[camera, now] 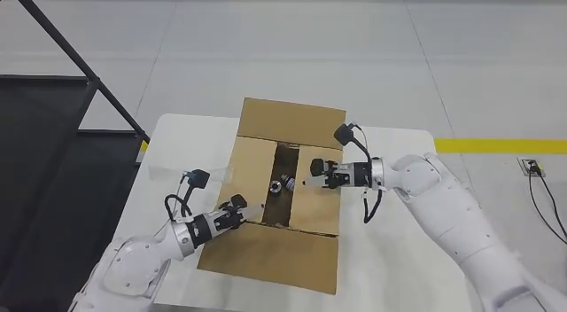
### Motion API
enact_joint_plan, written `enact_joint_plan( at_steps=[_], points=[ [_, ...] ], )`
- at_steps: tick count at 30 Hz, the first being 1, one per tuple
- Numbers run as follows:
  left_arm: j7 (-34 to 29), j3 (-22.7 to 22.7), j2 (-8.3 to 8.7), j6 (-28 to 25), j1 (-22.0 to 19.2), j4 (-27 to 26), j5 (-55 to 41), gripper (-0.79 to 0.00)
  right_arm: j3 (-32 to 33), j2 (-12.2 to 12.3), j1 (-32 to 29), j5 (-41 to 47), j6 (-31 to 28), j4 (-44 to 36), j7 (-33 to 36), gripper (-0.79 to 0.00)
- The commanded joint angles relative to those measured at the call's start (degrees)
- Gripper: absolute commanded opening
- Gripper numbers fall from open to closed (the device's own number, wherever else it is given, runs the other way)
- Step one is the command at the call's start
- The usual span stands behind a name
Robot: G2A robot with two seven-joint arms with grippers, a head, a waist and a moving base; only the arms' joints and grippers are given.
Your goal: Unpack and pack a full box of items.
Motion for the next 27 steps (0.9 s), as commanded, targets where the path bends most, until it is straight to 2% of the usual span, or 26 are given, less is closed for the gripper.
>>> enact_joint_plan(
  at_steps=[1,6,11,13,15,19,20,27],
  points=[
    [-0.2,-1.3,0.2,-0.8,0.8,-1.3,-1.1,0.0,0.6,0.2,-0.1,0.1,-0.6,-0.3,0.1,0.0],
    [-0.9,-6.3,0.85,-3.3,3.6,-5.3,-5.5,0.0,3.3,1.2,-0.7,-1.0,-2.4,-1.9,-2.9,0.0],
    [-3.8,-14.2,1.76,-7.3,7.9,-8.0,-12.4,0.0,8.7,3.0,-2.6,-3.0,-4.6,-4.2,-9.0,0.0],
    [-5.6,-17.9,2.1,-7.9,9.7,-7.8,-17.5,0.0,12.0,4.0,-3.9,-5.7,-3.4,-5.0,-14.1,0.0],
    [-7.8,-21.4,2.46,-9.0,11.4,-7.6,-20.8,0.0,14.2,4.9,-5.0,-12.0,-0.3,-6.9,-18.9,0.0],
    [-12.7,-26.8,3.02,-11.0,15.2,-6.0,-26.3,0.0,14.2,4.9,-5.0,-12.0,-0.3,-6.9,-18.9,0.0],
    [-14.5,-27.4,3.15,-11.2,15.9,-5.8,-27.1,0.0,14.2,4.9,-5.0,-12.0,-0.3,-6.9,-18.9,0.0],
    [-14.5,-27.4,3.15,-11.2,15.9,-5.8,-27.1,0.0,14.2,4.9,-5.0,-12.0,-0.3,-6.9,-18.9,0.0]
  ],
)
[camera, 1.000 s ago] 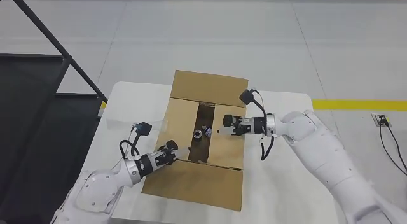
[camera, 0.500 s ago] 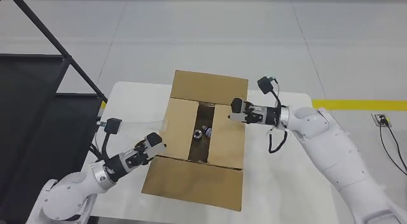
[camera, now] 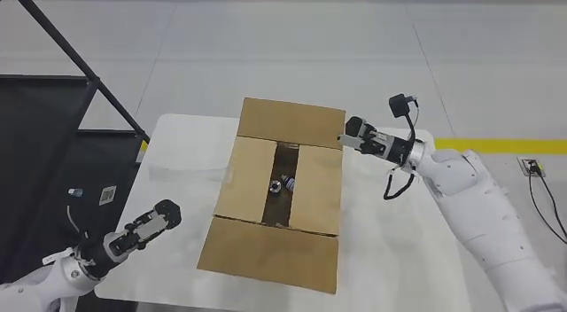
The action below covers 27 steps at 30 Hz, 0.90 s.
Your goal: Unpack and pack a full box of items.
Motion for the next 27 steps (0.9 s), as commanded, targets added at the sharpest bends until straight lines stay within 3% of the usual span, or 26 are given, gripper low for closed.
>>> enact_joint_plan(
  at_steps=[1,7,12,20,27],
  points=[
    [-0.1,0.0,0.0,0.0,0.0,0.0,0.0,0.0,0.0,0.0,0.0,0.0,0.0,0.0,0.0,0.0],
    [1.8,2.3,0.01,2.5,-0.8,-0.5,3.6,0.0,0.1,-0.4,0.0,0.2,3.5,0.8,-3.0,0.0],
    [2.0,4.8,0.21,5.1,-2.8,2.1,6.5,0.0,-2.1,-1.9,3.5,0.4,6.8,7.3,-4.3,0.0],
    [-4.9,4.4,1.08,5.2,-2.3,6.8,7.7,0.0,-8.0,-6.8,11.1,3.5,9.8,23.0,-3.3,0.0],
    [-10.2,7.1,1.64,5.6,-2.6,9.6,9.3,0.0,-10.7,-10.9,14.7,6.2,8.9,32.6,-1.8,0.0]
  ],
)
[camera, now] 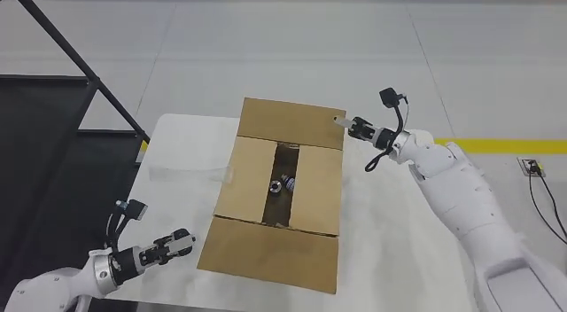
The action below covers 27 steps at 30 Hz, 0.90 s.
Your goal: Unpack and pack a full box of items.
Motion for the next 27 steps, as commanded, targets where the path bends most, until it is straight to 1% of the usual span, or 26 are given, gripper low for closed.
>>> enact_joint_plan(
  at_steps=[1,7,12,19,23,27],
  points=[
    [-1.4,1.2,0.12,-0.1,-0.3,0.2,0.7,0.0,-0.5,-0.9,0.6,0.4,-0.2,1.8,0.6,0.0],
    [-6.1,4.4,0.56,-0.9,-1.2,0.2,2.5,0.0,-1.2,-3.3,1.6,2.3,-3.2,5.2,4.0,0.0],
    [-6.8,6.0,0.8,-1.4,-1.8,0.5,2.3,0.0,-0.7,-4.3,2.3,4.5,-6.7,7.2,6.4,0.0],
    [-6.4,7.1,0.92,-2.1,-2.4,0.3,-3.2,0.0,0.5,-4.4,3.2,6.0,-10.3,8.9,8.0,0.0],
    [-5.3,7.3,0.99,-2.4,-2.4,-0.7,-5.7,0.0,1.3,-4.2,3.4,6.9,-12.9,9.0,8.9,0.0],
    [-4.4,7.0,1.09,-2.5,-2.1,-2.5,-8.3,0.0,2.6,-3.7,3.3,9.6,-16.4,8.4,12.3,0.0]
  ],
)
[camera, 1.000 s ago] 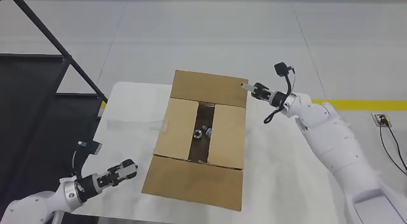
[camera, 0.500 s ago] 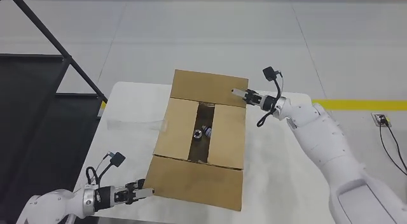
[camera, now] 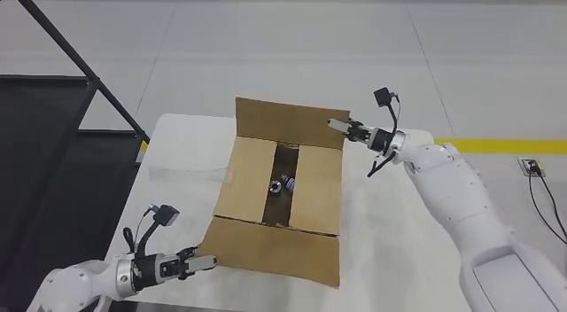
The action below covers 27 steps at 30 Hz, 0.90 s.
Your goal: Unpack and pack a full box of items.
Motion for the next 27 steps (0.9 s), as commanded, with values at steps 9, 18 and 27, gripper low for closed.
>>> enact_joint_plan(
  at_steps=[9,18,27],
  points=[
    [4.3,-0.5,0.42,-0.8,-0.8,-6.9,4.1,0.0,0.8,2.2,-0.8,3.7,-0.2,-7.2,5.1,0.0],
    [15.7,2.6,0.06,1.3,-3.6,-10.2,11.7,0.0,-0.6,5.8,-3.3,9.3,5.8,-17.7,11.1,0.0],
    [26.6,6.7,-0.46,7.2,-7.1,-8.5,21.5,0.0,-0.2,8.3,-4.7,12.9,9.6,-20.8,14.9,0.0]
  ],
)
